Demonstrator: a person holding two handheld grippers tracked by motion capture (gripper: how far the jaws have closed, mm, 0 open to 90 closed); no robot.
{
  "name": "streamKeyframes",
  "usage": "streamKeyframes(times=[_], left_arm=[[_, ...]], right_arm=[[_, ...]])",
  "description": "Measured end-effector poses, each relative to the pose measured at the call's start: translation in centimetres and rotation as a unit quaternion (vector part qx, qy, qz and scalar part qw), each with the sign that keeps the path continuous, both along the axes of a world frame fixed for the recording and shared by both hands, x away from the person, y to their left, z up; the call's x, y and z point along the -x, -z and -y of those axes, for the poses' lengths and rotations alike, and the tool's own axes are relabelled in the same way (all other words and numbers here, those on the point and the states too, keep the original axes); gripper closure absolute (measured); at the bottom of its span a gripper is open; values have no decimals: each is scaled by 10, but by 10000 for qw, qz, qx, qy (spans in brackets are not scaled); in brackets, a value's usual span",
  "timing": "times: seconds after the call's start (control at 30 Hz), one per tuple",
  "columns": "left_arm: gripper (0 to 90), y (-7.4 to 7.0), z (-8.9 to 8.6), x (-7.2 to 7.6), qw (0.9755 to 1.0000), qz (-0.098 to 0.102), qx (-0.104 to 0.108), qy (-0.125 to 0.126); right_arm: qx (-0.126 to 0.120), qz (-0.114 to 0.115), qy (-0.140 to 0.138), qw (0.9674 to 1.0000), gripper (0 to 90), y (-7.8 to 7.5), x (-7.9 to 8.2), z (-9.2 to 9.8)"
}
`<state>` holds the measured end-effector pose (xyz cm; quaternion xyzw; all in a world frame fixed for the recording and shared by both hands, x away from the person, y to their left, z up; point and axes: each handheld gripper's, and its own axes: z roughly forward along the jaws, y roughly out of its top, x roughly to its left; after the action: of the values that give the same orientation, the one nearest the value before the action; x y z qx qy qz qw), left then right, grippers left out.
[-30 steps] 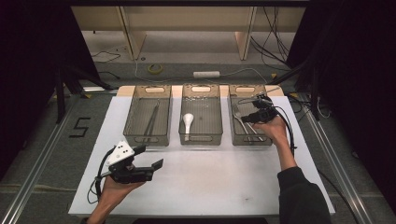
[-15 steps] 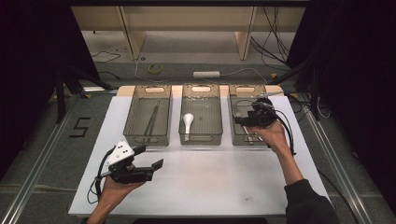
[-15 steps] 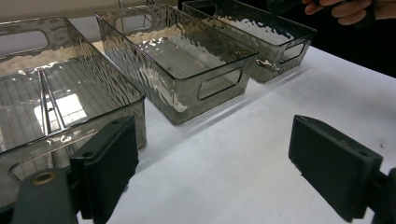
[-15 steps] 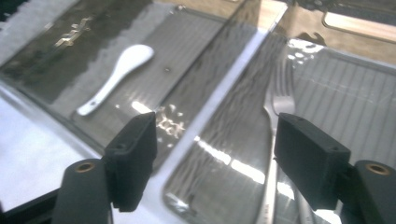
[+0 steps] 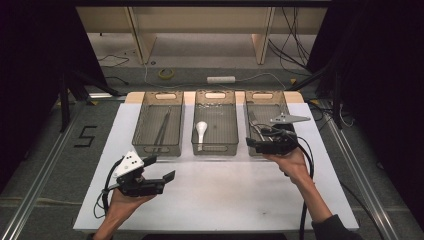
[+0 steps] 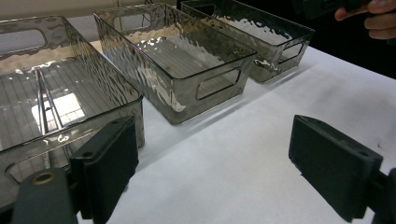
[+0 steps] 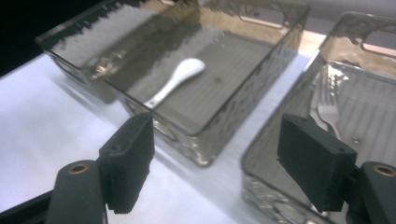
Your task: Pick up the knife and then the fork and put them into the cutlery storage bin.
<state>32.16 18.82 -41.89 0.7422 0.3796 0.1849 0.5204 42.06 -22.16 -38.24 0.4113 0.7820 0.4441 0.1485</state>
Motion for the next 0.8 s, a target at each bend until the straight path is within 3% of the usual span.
streamKeyframes(times=[0.27,0.43,0.8], left_arm=[[151,0,0,0,10000,4,9,-3],[152,0,0,0,10000,-1,16,9],[152,0,0,0,10000,-9,23,29]], right_arm=[[-206,181,-250,9993,281,5,24,-3],[-396,342,-308,9982,273,5,36,-2],[-561,545,-350,9963,252,12,58,3]])
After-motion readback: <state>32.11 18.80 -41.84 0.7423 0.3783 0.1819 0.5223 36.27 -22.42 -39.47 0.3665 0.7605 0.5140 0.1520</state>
